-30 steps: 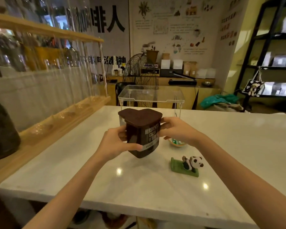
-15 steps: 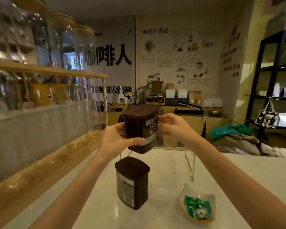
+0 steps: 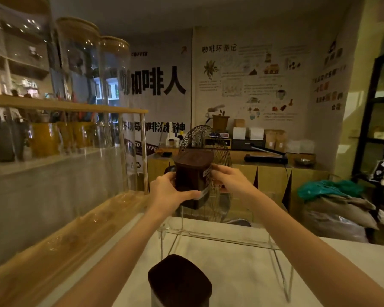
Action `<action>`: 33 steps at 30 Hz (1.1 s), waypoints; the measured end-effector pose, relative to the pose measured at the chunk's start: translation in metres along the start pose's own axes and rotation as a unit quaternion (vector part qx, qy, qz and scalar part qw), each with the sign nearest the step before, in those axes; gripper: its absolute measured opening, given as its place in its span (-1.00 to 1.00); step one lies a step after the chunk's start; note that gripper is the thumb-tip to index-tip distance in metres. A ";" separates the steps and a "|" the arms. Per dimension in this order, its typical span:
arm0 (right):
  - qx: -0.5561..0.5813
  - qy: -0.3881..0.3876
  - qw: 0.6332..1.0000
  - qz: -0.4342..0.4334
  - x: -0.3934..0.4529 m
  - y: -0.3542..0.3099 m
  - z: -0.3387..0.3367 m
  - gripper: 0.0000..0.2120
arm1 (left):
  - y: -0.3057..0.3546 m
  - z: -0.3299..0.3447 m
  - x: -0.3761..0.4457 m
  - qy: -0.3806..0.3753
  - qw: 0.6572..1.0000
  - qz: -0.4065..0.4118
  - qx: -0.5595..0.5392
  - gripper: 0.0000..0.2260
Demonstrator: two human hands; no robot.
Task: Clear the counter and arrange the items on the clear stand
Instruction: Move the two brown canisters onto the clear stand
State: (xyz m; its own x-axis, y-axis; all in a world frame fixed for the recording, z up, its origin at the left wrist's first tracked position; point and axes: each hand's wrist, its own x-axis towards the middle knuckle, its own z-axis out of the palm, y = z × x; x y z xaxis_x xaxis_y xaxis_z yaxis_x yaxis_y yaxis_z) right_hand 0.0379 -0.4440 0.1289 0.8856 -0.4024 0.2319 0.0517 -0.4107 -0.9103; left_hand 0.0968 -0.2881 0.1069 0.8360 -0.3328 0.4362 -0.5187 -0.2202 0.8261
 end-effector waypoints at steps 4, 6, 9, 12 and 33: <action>-0.003 0.008 1.000 0.024 0.022 0.013 0.006 -0.65 | -0.013 0.012 0.016 0.003 0.999 0.005 0.042 -0.42; -0.005 0.007 1.000 0.029 0.032 0.019 0.010 -0.65 | -0.018 0.016 0.023 0.004 0.998 0.003 0.060 -0.42; -0.015 0.006 0.999 0.038 0.046 0.025 0.017 -0.65 | -0.026 0.020 0.033 0.008 0.997 -0.007 0.080 -0.39; -0.021 0.007 0.999 0.044 0.057 0.032 0.023 -0.65 | -0.033 0.024 0.040 0.011 0.995 -0.013 0.096 -0.39; -0.122 -0.016 0.992 0.013 0.047 0.039 0.031 -0.63 | -0.046 0.025 0.049 -0.063 0.983 -0.002 0.173 -0.37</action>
State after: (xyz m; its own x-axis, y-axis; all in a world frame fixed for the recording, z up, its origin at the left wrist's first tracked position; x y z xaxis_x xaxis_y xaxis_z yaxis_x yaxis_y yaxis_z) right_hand 0.0961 -0.4538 0.0937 0.8999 -0.3906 0.1937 -0.0815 -0.5873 -0.8053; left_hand 0.1571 -0.3168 0.0809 0.8207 -0.4377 0.3674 -0.5635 -0.5132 0.6474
